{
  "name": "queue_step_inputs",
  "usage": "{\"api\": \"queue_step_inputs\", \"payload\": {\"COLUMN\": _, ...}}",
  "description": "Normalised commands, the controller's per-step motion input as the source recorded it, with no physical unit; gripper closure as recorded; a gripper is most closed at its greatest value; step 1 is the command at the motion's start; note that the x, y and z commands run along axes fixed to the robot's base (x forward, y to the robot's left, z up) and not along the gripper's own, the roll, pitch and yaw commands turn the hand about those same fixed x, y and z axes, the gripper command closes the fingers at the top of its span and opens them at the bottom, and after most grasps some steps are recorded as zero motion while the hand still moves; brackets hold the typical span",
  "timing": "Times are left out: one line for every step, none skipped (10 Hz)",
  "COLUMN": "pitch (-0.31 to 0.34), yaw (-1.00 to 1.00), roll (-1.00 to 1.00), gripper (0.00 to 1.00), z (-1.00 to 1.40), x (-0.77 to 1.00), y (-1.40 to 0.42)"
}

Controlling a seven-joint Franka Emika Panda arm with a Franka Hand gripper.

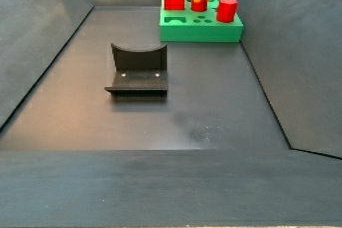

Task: Pick up the 3 prong object. Move up. Move to above the board. Insert the 3 prong object.
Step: Insert the 3 prong object.

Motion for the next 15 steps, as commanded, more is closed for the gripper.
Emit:
{"api": "queue_step_inputs", "payload": {"pitch": -0.194, "yaw": -0.34, "roll": -0.09, "gripper": 1.0, "z": -0.54, "x": -0.1, "y": 0.0}}
{"api": "queue_step_inputs", "payload": {"pitch": 0.0, "yaw": -0.33, "roll": 0.1, "gripper": 1.0, "z": -0.25, "x": 0.0, "y": -0.19}}
{"api": "queue_step_inputs", "payload": {"pitch": 0.187, "yaw": -0.34, "roll": 0.27, "gripper": 1.0, "z": -0.13, "x": 0.16, "y": -0.23}}
{"api": "queue_step_inputs", "payload": {"pitch": 0.151, "yaw": -0.36, "roll": 0.19, "gripper": 1.0, "z": -0.23, "x": 0.12, "y": -0.19}}
{"api": "queue_step_inputs", "payload": {"pitch": 0.147, "yaw": -0.31, "roll": 0.14, "gripper": 1.0, "z": -0.21, "x": 0.09, "y": -0.09}}
{"api": "queue_step_inputs", "payload": {"pitch": 0.146, "yaw": -0.29, "roll": 0.11, "gripper": 1.0, "z": -0.3, "x": 0.02, "y": 0.0}}
{"api": "queue_step_inputs", "payload": {"pitch": 0.036, "yaw": -0.26, "roll": 0.0, "gripper": 1.0, "z": -0.42, "x": 0.0, "y": 0.0}}
{"api": "queue_step_inputs", "payload": {"pitch": 0.027, "yaw": -0.17, "roll": -0.01, "gripper": 1.0, "z": -0.27, "x": 0.03, "y": 0.0}}
{"api": "queue_step_inputs", "payload": {"pitch": 0.01, "yaw": -0.1, "roll": -0.03, "gripper": 1.0, "z": -0.16, "x": 0.0, "y": 0.01}}
{"api": "queue_step_inputs", "payload": {"pitch": 0.01, "yaw": -0.07, "roll": -0.03, "gripper": 1.0, "z": -0.14, "x": 0.0, "y": 0.02}}
{"api": "queue_step_inputs", "payload": {"pitch": 0.0, "yaw": -0.06, "roll": -0.03, "gripper": 1.0, "z": -0.17, "x": 0.0, "y": 0.07}}
{"api": "queue_step_inputs", "payload": {"pitch": 0.0, "yaw": -0.01, "roll": -0.04, "gripper": 1.0, "z": -0.13, "x": -0.08, "y": 0.1}}
{"api": "queue_step_inputs", "payload": {"pitch": -0.007, "yaw": -0.01, "roll": -0.17, "gripper": 1.0, "z": -0.2, "x": -0.05, "y": 0.05}}
{"api": "queue_step_inputs", "payload": {"pitch": -0.004, "yaw": -0.02, "roll": -0.19, "gripper": 1.0, "z": -0.23, "x": -0.01, "y": 0.05}}
{"api": "queue_step_inputs", "payload": {"pitch": -0.007, "yaw": -0.08, "roll": -0.22, "gripper": 1.0, "z": -0.33, "x": 0.0, "y": 0.02}}
